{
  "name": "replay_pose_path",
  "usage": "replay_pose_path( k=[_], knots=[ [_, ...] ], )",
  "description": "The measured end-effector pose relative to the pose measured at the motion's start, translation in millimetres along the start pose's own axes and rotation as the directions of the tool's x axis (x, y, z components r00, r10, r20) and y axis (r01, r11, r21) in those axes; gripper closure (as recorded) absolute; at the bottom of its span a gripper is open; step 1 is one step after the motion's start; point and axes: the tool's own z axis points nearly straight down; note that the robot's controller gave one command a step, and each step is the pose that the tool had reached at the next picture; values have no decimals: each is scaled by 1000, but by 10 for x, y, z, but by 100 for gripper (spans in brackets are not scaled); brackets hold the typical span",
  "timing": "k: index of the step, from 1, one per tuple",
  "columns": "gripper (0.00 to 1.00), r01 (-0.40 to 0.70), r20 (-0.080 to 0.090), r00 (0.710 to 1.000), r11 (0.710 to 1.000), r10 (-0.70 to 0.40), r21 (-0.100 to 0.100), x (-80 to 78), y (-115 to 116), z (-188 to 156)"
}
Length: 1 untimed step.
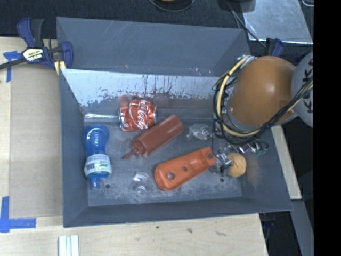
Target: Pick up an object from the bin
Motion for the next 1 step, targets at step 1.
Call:
replay_pose_path(
  k=[1],
  knots=[
    [0,-42,0,999,999,42,-1,-227,-102,133]
  ],
)
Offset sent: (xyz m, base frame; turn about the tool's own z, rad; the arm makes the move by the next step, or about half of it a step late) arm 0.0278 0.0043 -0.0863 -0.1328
